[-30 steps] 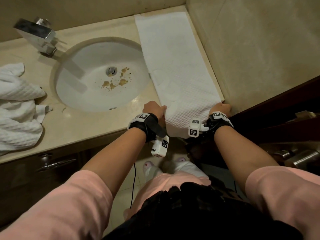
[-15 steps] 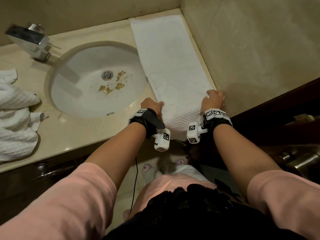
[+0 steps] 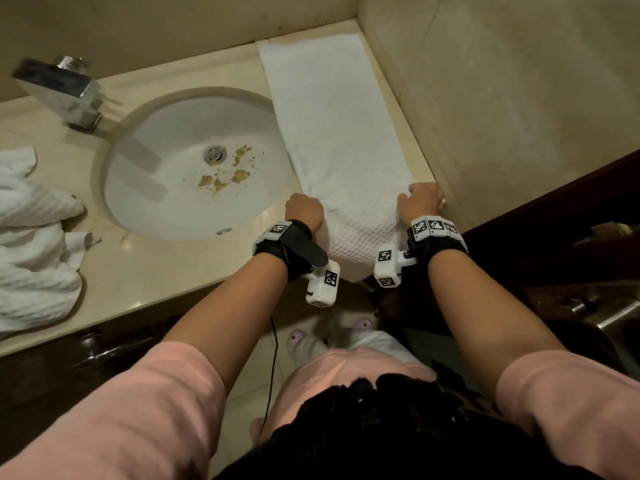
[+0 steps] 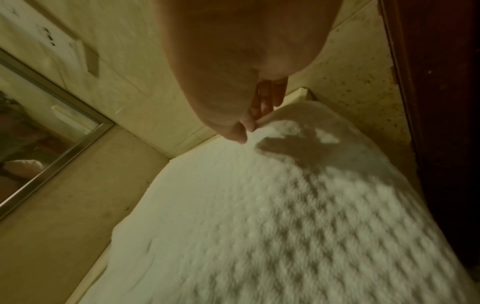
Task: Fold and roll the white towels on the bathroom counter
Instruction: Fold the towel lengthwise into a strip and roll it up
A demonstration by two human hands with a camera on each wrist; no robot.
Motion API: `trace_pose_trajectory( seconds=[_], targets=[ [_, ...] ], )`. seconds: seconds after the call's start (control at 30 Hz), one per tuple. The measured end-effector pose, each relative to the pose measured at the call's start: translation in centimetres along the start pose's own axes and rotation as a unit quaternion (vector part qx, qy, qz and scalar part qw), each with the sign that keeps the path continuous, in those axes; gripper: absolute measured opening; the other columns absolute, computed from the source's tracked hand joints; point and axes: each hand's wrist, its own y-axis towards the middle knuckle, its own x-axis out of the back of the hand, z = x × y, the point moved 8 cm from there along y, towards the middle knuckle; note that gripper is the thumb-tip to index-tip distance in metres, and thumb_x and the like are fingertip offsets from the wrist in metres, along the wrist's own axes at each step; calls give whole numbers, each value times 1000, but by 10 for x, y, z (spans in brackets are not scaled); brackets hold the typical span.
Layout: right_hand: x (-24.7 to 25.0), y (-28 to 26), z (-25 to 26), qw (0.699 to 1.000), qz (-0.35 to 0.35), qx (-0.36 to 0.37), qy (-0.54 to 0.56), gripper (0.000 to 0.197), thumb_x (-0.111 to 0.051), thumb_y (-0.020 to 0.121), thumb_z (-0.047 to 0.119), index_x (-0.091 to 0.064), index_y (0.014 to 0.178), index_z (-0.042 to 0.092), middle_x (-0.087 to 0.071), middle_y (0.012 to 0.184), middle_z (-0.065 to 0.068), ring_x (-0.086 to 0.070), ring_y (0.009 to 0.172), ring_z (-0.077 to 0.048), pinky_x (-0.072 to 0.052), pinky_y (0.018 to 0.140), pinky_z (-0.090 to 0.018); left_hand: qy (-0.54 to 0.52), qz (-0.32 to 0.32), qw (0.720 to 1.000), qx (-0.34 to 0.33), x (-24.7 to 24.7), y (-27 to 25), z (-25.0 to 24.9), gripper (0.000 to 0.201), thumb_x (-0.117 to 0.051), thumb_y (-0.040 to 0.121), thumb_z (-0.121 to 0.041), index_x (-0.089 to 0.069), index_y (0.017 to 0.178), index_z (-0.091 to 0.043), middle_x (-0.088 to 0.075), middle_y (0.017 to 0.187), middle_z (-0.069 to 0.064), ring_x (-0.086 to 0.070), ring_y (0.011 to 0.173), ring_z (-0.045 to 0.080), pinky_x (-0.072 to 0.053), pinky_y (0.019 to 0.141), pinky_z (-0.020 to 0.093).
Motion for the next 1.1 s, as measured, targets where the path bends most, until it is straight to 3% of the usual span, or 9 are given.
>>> trace_pose_trajectory(
  seconds=[0.13, 0.37, 0.5, 0.6, 0.73, 0.8, 0.9, 1.03, 1.1],
  targets=[
    [-4, -7, -7, 1000, 8, -9, 21, 39, -50, 92, 19, -54, 129, 8, -41, 139, -14, -34, 130, -31, -27, 109, -37, -34, -2, 999, 16, 1, 0, 11, 39, -39, 101, -19, -35, 132, 4, -46, 136, 22, -49, 121, 37, -42, 93, 37],
    [-14, -32, -52, 982, -48, -127, 129, 29, -53, 84, 8, -55, 114, 4, -43, 133, -15, -39, 126, -33, -32, 104, -38, 17, 20, 1000, 17, 0, -2, 20, 44, -47, 96, -30, -43, 127, 1, -54, 127, 19, -56, 111, 36, -47, 85, 38],
    [-41, -37, -67, 963, 27, -170, 209, 34, -60, 75, 19, -58, 107, 5, -50, 119, -11, -51, 108, -30, -42, 95, -37, 93, 59, 993, -31, -2, -9, 22, 34, -51, 93, -35, -55, 96, -2, -58, 92, 10, -58, 83, 29, -44, 65, 30],
    [-59, -32, -75, 953, 55, -176, 241, 42, -60, 71, 24, -60, 109, 6, -52, 109, -6, -52, 98, -22, -45, 89, -34, 97, 78, 992, -36, -2, -12, 32, 33, -55, 88, -37, -58, 85, -5, -62, 86, 11, -57, 74, 26, -39, 56, 27],
    [-55, -29, -72, 939, 34, -175, 294, 40, -60, 83, 16, -51, 119, 2, -56, 111, -9, -54, 100, -22, -45, 91, -33, 13, 112, 994, -11, -5, -14, 46, 22, -63, 80, -25, -61, 69, -7, -68, 79, 12, -67, 84, 29, -53, 84, 37],
    [-50, -28, -68, 936, 26, -162, 312, 23, -58, 87, 19, -55, 105, 5, -58, 97, -8, -55, 87, -21, -43, 79, -29, -41, 122, 992, -2, -8, -17, 51, 20, -64, 81, -18, -59, 65, -8, -65, 73, 12, -66, 80, 29, -53, 92, 42],
    [-42, -27, -67, 931, 4, -155, 332, 23, -55, 91, 29, -43, 74, 18, -44, 69, 2, -42, 60, -16, -36, 68, -30, -82, 109, 991, 2, -9, -22, 55, 21, -63, 85, -17, -59, 66, -9, -62, 55, 2, -61, 73, 25, -55, 89, 43],
    [-28, -24, -63, 934, -9, -132, 331, 24, -55, 92, 31, -42, 76, 17, -43, 68, 4, -42, 61, -16, -36, 68, -30, -73, 103, 992, -1, -10, -25, 55, 26, -63, 59, -19, -51, 36, -17, -51, 34, -3, -57, 68, 26, -54, 89, 46],
    [-20, -21, -57, 941, -6, -119, 318, 24, -58, 89, 32, -42, 78, 19, -44, 69, 5, -45, 63, -18, -38, 68, -31, -66, 93, 993, -3, -9, -27, 54, 28, -64, 69, -15, -52, 43, -15, -51, 34, -4, -59, 69, 26, -55, 88, 45]
  ],
)
